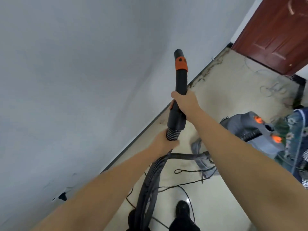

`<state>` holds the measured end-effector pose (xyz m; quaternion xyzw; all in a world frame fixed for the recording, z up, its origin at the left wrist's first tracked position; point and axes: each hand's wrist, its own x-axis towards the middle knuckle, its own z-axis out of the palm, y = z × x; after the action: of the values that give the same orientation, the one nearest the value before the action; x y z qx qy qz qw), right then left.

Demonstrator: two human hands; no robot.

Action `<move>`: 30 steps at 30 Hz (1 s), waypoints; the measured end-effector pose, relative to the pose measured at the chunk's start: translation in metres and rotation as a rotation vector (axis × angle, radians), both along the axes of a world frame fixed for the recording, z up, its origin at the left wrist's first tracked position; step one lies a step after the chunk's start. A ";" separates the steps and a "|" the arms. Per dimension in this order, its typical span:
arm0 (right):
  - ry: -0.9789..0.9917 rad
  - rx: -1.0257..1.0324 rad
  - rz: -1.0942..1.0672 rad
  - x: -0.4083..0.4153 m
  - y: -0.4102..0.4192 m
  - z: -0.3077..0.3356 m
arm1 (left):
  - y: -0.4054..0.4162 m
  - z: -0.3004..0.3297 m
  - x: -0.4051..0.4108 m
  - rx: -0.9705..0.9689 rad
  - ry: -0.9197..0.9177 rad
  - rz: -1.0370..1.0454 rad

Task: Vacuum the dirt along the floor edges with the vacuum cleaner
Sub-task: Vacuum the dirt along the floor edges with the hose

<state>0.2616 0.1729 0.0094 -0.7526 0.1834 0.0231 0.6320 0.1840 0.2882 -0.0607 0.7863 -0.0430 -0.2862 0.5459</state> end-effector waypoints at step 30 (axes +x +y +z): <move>-0.095 0.216 -0.244 0.107 -0.089 0.010 | -0.065 0.018 0.161 0.315 -0.236 -0.246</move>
<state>0.3683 0.0836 0.0196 -0.6528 0.2397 -0.0700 0.7152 0.3451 0.2233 -0.0425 0.8786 -0.1570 -0.2597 0.3688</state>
